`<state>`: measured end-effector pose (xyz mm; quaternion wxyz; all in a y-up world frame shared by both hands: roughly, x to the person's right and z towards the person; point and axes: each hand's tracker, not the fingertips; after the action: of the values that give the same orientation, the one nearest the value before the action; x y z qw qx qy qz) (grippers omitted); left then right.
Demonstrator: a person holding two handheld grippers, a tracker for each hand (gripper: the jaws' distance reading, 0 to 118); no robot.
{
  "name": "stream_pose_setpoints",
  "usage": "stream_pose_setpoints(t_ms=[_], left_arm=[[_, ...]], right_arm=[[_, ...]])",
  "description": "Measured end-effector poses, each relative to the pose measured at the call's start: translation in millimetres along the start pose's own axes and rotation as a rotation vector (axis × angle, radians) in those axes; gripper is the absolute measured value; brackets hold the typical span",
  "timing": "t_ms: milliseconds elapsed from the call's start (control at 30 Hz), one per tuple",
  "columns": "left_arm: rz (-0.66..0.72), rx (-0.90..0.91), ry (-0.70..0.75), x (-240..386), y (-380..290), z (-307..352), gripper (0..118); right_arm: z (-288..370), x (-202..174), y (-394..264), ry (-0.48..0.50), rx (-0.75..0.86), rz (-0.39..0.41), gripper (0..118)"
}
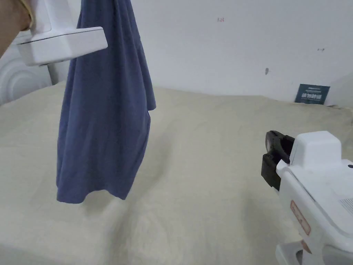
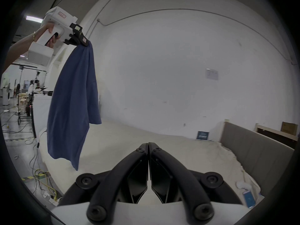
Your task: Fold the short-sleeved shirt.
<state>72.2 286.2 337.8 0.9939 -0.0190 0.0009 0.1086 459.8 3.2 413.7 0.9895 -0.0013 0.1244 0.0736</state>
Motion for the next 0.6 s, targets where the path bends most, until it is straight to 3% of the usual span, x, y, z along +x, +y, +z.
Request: stream_pose_setpoints(t_ms=[333, 600], left_arm=[[0.027, -0.105, -0.181, 83, -51, -77, 0], [-0.043, -0.376, -0.181, 120, -194, -151, 0]], right_arm=[[45, 70, -9, -0.217, -0.030, 0.006, 0], [54, 93, -28, -0.277, -0.082, -0.026, 0]])
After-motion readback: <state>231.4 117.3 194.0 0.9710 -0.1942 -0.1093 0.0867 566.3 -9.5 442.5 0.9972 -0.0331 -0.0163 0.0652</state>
